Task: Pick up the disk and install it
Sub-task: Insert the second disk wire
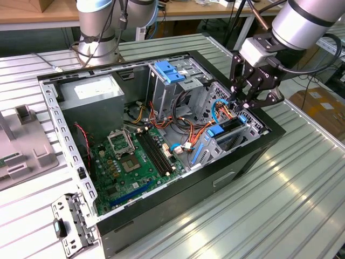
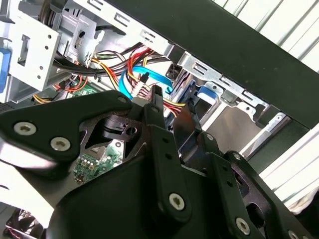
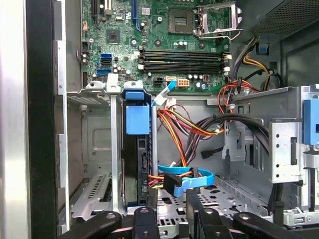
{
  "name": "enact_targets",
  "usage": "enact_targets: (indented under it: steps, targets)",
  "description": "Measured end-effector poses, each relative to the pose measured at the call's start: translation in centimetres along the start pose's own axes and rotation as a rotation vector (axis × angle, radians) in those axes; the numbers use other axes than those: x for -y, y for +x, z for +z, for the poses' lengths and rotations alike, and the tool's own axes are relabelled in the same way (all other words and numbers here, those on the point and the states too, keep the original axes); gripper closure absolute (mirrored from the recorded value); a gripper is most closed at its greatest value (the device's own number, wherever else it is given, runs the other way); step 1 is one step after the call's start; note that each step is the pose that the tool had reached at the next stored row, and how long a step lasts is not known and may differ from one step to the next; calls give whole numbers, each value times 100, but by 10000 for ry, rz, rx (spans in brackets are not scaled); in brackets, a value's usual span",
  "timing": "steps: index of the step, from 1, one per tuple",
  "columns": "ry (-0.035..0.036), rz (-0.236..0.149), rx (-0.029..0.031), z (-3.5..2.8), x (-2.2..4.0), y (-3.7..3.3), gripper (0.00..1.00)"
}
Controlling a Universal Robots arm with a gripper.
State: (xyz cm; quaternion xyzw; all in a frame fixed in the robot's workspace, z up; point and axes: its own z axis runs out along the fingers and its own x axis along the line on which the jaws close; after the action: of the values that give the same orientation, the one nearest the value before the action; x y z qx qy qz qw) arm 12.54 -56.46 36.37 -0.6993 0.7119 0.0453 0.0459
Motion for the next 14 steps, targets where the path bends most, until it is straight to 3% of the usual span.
enact_targets:
  steps: [14]
  targets:
    - [-1, -5, 24, 5, -65, -39, 64]
